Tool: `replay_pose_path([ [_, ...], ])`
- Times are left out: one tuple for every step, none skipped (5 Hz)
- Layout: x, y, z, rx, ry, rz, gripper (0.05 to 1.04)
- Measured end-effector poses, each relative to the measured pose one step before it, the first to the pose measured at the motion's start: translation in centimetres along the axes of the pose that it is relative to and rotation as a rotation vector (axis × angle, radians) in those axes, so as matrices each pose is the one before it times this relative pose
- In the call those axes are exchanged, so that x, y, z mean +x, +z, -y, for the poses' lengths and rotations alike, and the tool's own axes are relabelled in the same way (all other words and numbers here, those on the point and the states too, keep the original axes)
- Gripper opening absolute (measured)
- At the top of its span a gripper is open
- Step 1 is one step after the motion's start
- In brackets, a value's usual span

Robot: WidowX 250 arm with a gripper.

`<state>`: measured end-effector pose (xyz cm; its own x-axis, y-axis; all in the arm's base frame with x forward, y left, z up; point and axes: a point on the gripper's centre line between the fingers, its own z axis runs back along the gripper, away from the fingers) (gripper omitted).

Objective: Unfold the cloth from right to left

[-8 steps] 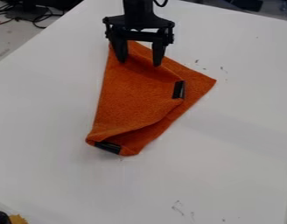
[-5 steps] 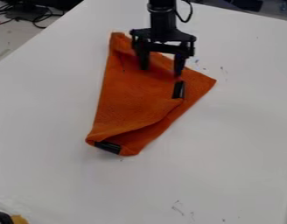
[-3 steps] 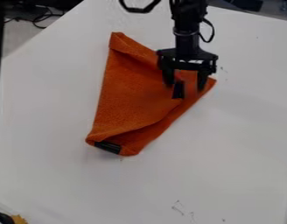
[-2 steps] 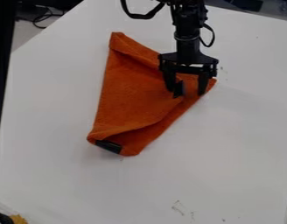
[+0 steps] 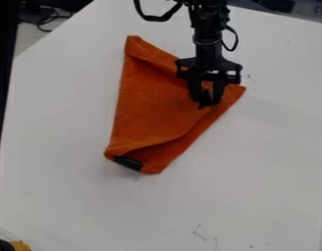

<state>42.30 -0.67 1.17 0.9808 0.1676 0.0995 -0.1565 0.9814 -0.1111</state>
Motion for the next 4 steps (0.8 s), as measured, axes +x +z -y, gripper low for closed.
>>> replay_pose_path([
  [0.078, 0.006, 0.022, -0.0052, -0.0027, 0.0044, 0.261],
  [0.077, 0.032, -0.088, 0.0059, -0.0061, 0.0035, 0.136],
  [0.046, 0.653, -0.625, 0.0468, -0.0157, -0.024, 0.086],
  [0.012, 4.355, -2.102, 0.0771, 0.0196, 0.0259, 0.085],
])
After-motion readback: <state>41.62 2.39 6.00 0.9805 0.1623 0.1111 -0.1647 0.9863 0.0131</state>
